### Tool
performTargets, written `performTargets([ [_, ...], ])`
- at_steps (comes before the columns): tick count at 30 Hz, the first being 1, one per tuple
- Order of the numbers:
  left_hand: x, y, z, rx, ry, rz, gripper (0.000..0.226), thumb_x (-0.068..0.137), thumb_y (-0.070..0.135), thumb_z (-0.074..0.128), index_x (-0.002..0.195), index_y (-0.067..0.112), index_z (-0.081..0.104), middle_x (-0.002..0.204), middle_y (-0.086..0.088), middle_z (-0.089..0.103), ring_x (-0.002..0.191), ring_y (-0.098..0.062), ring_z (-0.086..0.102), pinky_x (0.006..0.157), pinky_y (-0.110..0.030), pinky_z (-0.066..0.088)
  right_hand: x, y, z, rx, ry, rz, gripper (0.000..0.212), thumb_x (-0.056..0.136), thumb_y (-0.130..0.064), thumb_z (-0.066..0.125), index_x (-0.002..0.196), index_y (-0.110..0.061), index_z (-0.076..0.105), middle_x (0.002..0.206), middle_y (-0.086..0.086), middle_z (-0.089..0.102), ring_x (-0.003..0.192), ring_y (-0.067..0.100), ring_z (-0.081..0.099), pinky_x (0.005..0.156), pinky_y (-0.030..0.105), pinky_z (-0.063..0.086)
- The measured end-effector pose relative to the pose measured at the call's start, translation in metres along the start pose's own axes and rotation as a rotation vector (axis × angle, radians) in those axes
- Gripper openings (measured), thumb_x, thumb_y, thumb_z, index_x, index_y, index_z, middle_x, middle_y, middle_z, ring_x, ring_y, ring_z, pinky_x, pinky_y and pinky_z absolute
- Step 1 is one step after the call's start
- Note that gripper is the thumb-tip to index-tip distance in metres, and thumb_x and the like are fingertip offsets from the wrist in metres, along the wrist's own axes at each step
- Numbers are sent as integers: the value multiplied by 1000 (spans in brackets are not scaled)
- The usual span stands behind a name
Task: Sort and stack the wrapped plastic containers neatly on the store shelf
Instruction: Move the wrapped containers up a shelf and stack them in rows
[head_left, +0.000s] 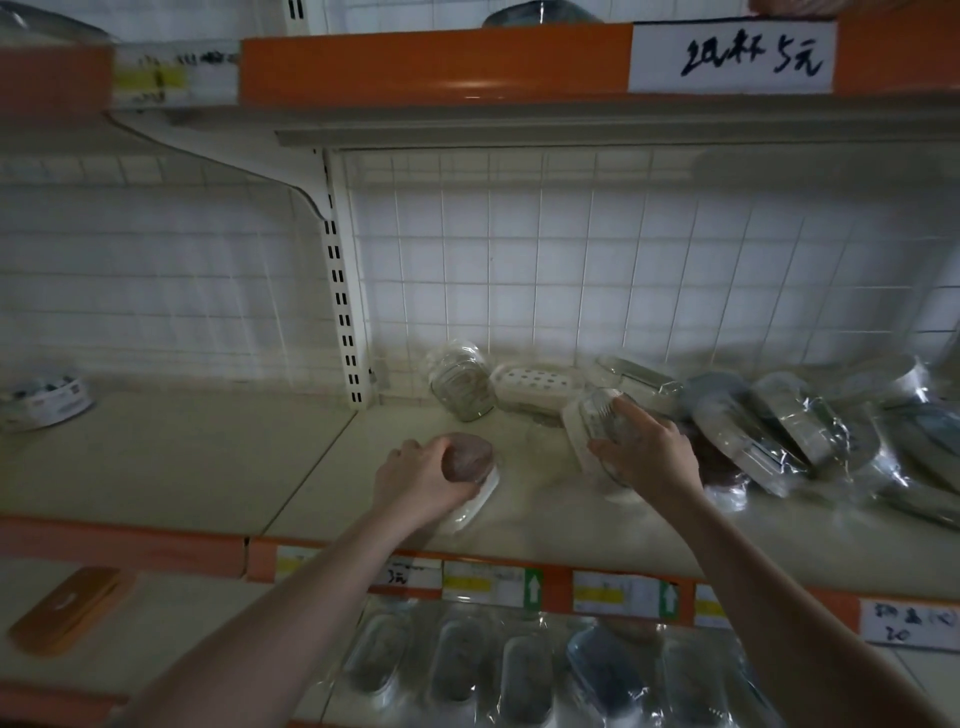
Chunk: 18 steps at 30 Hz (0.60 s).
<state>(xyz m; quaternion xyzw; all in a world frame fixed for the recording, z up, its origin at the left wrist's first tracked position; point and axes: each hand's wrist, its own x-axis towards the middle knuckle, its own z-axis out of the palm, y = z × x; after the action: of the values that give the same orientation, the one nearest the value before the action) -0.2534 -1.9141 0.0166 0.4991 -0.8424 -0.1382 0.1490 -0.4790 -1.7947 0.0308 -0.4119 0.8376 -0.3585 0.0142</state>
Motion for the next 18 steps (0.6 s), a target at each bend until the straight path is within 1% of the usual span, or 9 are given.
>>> performTargets([
  [4,-14,-4,-7,-13,62,19,70,74,60,62,134,30,43,118,-7,50,111,-27,49,91,-34,43,-26,-8,-8,-101,44,22,56,76,-48,67,129,-39,51,128,11,52,118,33,45,98,41,38],
  [7,-27,-3,-12,-46,97,50,67,75,58,62,134,32,43,118,-7,51,111,-27,49,90,-33,40,-47,-10,-13,-135,75,21,56,77,-46,67,130,-38,51,130,10,51,117,33,44,98,39,37],
  [12,-48,-1,-13,-55,131,72,67,74,58,63,133,31,44,117,-7,51,108,-26,49,90,-35,43,-80,-4,-20,-189,81,36,57,76,-48,68,130,-37,52,127,10,52,114,30,46,94,37,37],
  [18,-86,12,-8,-33,168,51,69,74,58,65,132,28,44,119,-9,51,111,-29,49,91,-36,41,-113,18,-39,-242,68,54,59,75,-53,67,130,-38,51,129,9,50,119,29,43,98,37,33],
])
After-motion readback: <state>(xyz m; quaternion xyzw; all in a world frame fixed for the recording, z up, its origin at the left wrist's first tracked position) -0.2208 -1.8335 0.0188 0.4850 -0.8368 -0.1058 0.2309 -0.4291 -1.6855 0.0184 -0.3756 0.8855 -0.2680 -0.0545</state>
